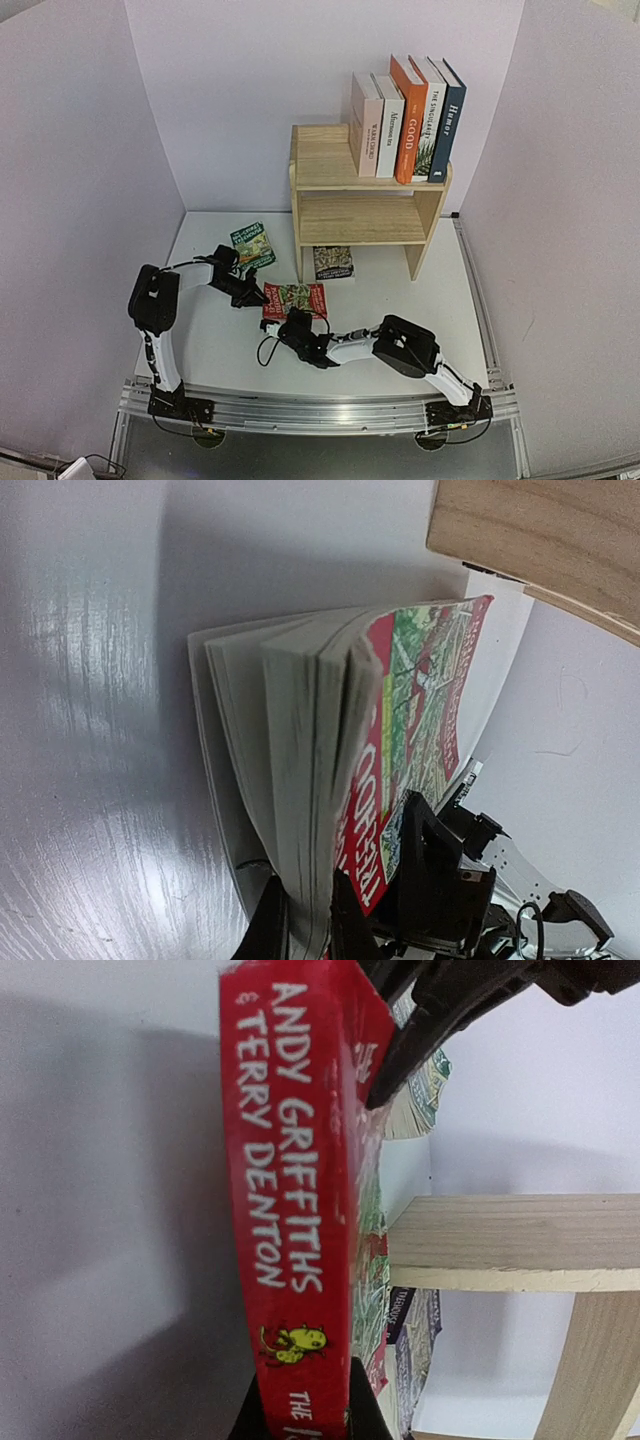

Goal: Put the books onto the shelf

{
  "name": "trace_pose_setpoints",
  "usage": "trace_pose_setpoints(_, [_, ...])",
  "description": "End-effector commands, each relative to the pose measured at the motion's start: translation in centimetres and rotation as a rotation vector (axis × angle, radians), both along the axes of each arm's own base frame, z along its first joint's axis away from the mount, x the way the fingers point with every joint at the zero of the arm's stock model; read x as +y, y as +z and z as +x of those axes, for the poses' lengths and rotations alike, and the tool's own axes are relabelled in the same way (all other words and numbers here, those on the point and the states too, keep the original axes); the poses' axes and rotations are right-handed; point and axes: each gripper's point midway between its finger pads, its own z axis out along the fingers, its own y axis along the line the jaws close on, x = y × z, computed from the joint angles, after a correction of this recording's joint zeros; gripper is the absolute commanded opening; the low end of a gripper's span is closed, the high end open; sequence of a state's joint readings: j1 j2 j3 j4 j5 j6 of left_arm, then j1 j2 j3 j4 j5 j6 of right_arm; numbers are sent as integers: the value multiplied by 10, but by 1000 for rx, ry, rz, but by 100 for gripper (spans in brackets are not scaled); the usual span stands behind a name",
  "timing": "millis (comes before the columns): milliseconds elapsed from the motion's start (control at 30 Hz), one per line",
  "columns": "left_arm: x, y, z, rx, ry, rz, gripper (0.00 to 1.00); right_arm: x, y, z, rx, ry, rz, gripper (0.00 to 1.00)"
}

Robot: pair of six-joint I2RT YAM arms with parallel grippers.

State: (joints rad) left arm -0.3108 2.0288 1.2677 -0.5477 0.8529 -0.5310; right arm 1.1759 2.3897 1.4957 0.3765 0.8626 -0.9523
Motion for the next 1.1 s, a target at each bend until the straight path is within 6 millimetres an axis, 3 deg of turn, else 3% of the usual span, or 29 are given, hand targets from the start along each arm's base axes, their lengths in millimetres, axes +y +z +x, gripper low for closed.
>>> trace_pose_setpoints(0, [-5,40,3,-85,-24,-96,1,0,47,14,-82,-57,113,0])
trace_pose_setpoints(33, [-3,45,4,-113,-30,-89,10,-2,53,13,-85,-60,121,0])
trace_pose_setpoints(67, [0,51,6,-147,-38,-71,27,-5,61,12,-89,-62,132,0])
trace_pose_setpoints(100, [5,56,7,-188,-47,-35,54,-7,71,10,-92,-60,145,0])
trace_pose_setpoints(133, [9,62,9,-241,-66,-5,67,-9,80,8,-91,-56,159,0])
trace_pose_setpoints(200, [17,74,13,-348,-106,53,82,-13,98,2,-64,-38,171,0])
trace_pose_setpoints(300, [32,98,22,-483,-136,125,95,-14,120,-21,117,43,189,0])
trace_pose_setpoints(333, [37,106,26,-530,-146,145,96,-18,117,-35,217,76,160,0])
trace_pose_setpoints(400, [51,119,32,-606,-157,203,99,-30,135,-51,311,94,129,0])
trace_pose_setpoints(533, [76,128,37,-684,-158,307,100,-60,180,-70,372,102,80,0])
trace_pose_setpoints(633, [85,130,36,-697,-143,319,100,-85,226,-72,321,92,50,0])
trace_pose_setpoints(733, [85,132,35,-708,-142,313,100,-108,269,-61,185,62,-13,0])
trace_pose_setpoints(867, [82,134,35,-708,-140,295,99,-139,318,-26,45,-23,-63,0])
trace_pose_setpoints(1067, [81,137,36,-711,-139,285,100,-167,350,36,-62,-115,-77,0])
